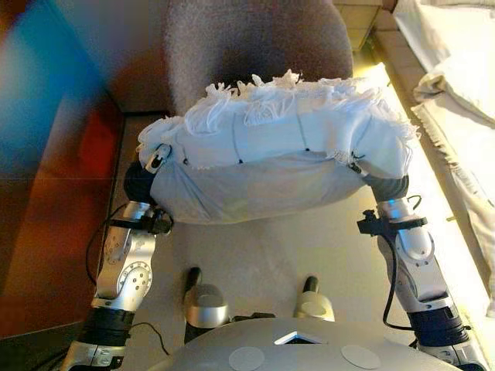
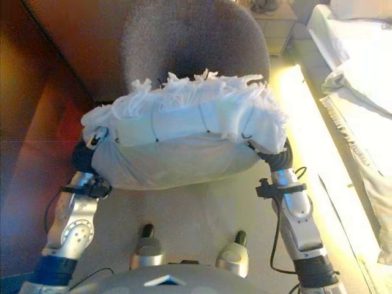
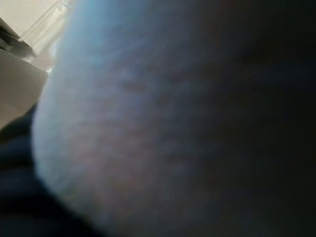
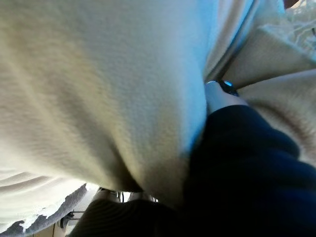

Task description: Pick up the cushion and take it to the sofa

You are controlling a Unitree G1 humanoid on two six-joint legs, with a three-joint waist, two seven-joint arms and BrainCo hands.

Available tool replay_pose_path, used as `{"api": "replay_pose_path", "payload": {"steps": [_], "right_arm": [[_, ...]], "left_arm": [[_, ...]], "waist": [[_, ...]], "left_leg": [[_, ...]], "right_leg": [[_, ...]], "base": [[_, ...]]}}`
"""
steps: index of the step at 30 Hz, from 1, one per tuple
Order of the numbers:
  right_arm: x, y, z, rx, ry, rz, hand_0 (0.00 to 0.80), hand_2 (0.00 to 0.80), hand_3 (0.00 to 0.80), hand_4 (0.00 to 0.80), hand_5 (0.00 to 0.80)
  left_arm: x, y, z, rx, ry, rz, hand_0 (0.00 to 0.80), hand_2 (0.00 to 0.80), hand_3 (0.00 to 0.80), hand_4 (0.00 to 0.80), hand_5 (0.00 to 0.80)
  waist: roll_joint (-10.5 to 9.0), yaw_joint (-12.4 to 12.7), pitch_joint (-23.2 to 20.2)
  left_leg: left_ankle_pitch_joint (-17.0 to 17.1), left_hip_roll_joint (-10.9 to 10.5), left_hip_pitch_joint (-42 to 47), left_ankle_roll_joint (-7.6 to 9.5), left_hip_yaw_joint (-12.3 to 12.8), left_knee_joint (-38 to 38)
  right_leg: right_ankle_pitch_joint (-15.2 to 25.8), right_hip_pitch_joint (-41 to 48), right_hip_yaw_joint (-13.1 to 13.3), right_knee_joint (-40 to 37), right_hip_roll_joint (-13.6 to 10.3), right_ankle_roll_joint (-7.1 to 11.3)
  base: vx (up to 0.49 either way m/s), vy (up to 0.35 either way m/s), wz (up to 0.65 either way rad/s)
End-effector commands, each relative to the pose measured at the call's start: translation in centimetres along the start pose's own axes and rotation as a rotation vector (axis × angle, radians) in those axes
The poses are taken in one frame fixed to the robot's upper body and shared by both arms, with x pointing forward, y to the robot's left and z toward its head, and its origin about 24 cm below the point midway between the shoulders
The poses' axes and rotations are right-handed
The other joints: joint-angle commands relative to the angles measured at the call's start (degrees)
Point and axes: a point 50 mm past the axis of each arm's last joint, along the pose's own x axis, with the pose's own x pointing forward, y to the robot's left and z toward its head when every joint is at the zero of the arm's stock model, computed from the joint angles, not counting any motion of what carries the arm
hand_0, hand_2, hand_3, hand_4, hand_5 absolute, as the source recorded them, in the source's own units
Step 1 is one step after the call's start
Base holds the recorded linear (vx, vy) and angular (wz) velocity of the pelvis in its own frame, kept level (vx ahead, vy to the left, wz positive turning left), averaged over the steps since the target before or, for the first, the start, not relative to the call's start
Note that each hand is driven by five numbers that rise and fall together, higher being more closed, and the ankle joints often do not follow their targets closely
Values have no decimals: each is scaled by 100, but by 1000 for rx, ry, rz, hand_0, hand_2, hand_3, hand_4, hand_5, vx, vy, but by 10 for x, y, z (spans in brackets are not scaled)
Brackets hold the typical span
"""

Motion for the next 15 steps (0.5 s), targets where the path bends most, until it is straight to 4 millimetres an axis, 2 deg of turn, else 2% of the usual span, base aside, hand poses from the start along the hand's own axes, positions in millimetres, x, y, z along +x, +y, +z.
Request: {"api": "replay_pose_path", "payload": {"steps": [1, 4, 7, 8, 10, 12, 13, 14, 15], "right_arm": [[13, 18, 47, 36, -276, 110, 800, 800, 800, 800, 800], [16, 19, 58, 48, -326, 149, 800, 800, 800, 800, 800], [27, 22, 68, 14, -389, 190, 800, 800, 800, 800, 800], [30, 24, 70, 12, -404, 196, 800, 800, 800, 800, 800], [34, 26, 71, -16, -419, 200, 800, 800, 800, 800, 800], [34, 25, 71, -31, -421, 203, 800, 800, 800, 800, 800], [33, 24, 71, -47, -423, 203, 800, 800, 800, 800, 800], [33, 24, 72, -66, -422, 200, 800, 800, 800, 800, 800], [34, 24, 73, -68, -426, 196, 800, 800, 800, 800, 800]], "left_arm": [[28, -42, 48, -14, -269, -186, 800, 800, 800, 800, 800], [27, -40, 49, -22, -286, -166, 800, 800, 800, 800, 800], [31, -47, 51, -17, -332, -187, 800, 800, 800, 800, 800], [32, -50, 53, -20, -345, -188, 800, 800, 800, 800, 800], [36, -53, 51, -58, -352, -161, 800, 800, 800, 800, 800], [37, -55, 48, -95, -346, -147, 800, 800, 800, 800, 800], [36, -56, 46, -106, -341, -153, 800, 800, 800, 800, 800], [35, -57, 45, -99, -341, -162, 800, 800, 800, 800, 800], [33, -58, 45, -94, -343, -169, 800, 800, 800, 800, 800]], "waist": [[74, -92, -350], [85, -171, -393], [127, -191, -415], [111, -167, -394], [58, -128, -319], [-16, -100, -226], [-62, -63, -192], [-105, -2, -169], [-110, 42, -154]], "left_leg": [[-592, -84, 216, 816, -150, -87], [-395, 171, 485, 698, -79, -351], [-161, 473, 616, 551, 83, -479], [-107, 537, 604, 530, 164, -401], [7, 543, 379, 542, 220, 248], [120, 359, -17, 658, 175, 1117], [23, 117, -206, 751, 13, 1488], [-283, -339, -336, 908, -132, 1744], [-498, -653, -388, 1018, -148, 1812]], "right_leg": [[-350, 210, 270, 241, -147, 90], [-699, 229, 394, 328, 223, -12], [-847, 294, 374, 328, 545, -250], [-851, 357, 341, 294, 630, -352], [-759, 438, 274, 204, 724, -502], [-685, 488, 186, 134, 781, -636], [-646, 498, 185, 98, 779, -673], [-595, 498, 199, 51, 763, -676], [-581, 496, 192, 40, 772, -678]], "base": [[50, -330, -12], [5, -346, -13], [-63, -380, -9], [-94, -415, -17], [-121, -410, -22], [-104, -362, -15], [-49, -321, -3], [2, -271, 6], [57, -213, -2]]}}
